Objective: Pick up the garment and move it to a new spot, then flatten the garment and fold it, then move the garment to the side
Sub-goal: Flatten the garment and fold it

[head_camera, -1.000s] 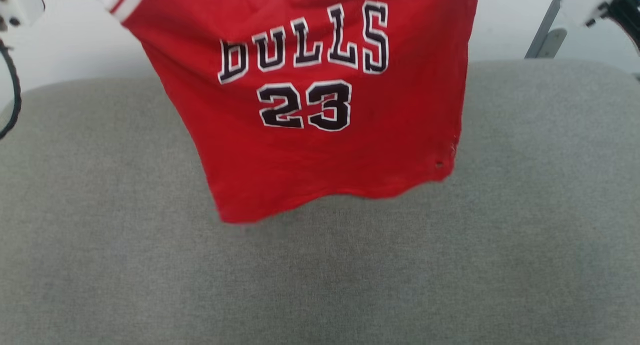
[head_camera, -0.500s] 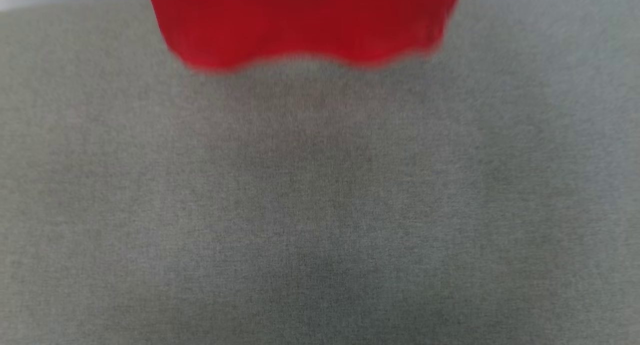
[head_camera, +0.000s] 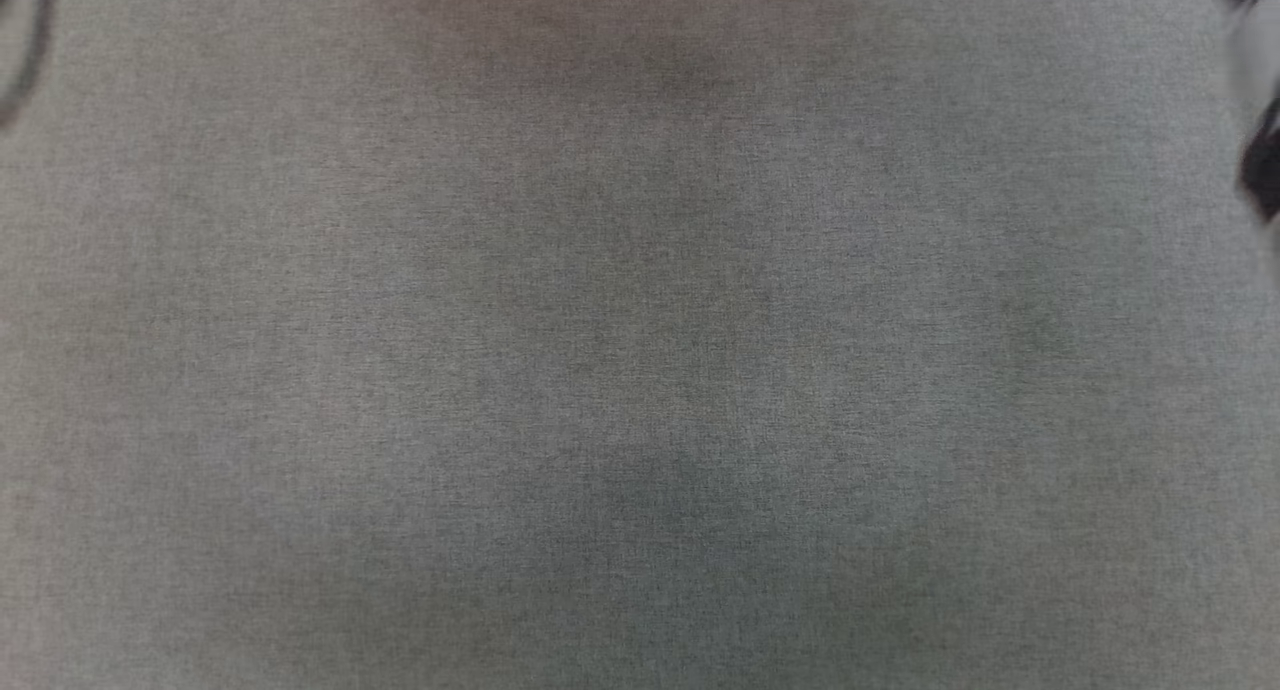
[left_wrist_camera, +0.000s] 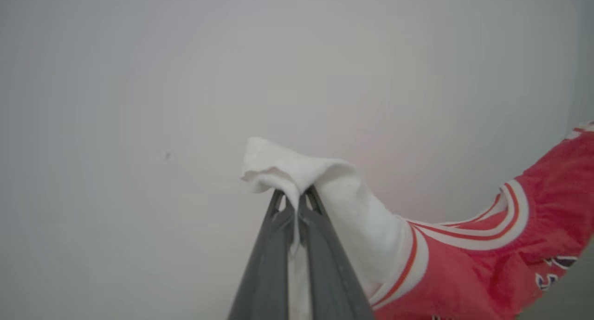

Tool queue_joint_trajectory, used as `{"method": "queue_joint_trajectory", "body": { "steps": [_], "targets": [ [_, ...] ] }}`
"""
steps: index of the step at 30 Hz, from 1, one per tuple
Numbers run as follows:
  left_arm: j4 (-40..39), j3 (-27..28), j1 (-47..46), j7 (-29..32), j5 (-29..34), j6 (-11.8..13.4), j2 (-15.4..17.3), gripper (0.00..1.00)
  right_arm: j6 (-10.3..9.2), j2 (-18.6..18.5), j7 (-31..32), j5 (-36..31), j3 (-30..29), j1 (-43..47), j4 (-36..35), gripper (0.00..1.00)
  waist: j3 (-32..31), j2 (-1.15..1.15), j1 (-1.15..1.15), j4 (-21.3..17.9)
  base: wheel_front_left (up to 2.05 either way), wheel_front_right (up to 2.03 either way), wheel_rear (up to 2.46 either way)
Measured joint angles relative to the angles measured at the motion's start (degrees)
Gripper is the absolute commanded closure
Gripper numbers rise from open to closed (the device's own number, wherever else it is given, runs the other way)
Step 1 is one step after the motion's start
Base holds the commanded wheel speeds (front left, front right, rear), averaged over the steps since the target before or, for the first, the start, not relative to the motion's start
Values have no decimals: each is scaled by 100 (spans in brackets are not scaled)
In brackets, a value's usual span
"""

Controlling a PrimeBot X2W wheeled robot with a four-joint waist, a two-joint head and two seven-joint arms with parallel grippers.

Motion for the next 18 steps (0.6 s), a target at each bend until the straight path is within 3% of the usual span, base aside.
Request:
{"method": "queue_joint_trajectory", "body": {
  "steps": [6,10,14,18],
  "targets": [
    [190,-437,725,111,-572,-1,135,100,0,31,205,658,642,638,482,100,-47,0,0,23,0,0,0],
    [132,-720,1213,541,-1091,-1,231,100,0,14,542,1413,1311,1122,419,100,-146,0,0,30,0,0,0],
    [-318,-1015,1739,1023,-1608,-1,478,100,0,-226,1014,2312,2003,1640,-145,100,-285,0,0,27,0,0,0],
    [-847,-1069,2342,1377,-2186,-2,861,100,0,-789,1494,3045,2512,2144,-981,100,-423,0,0,17,0,0,0]
  ]
}}
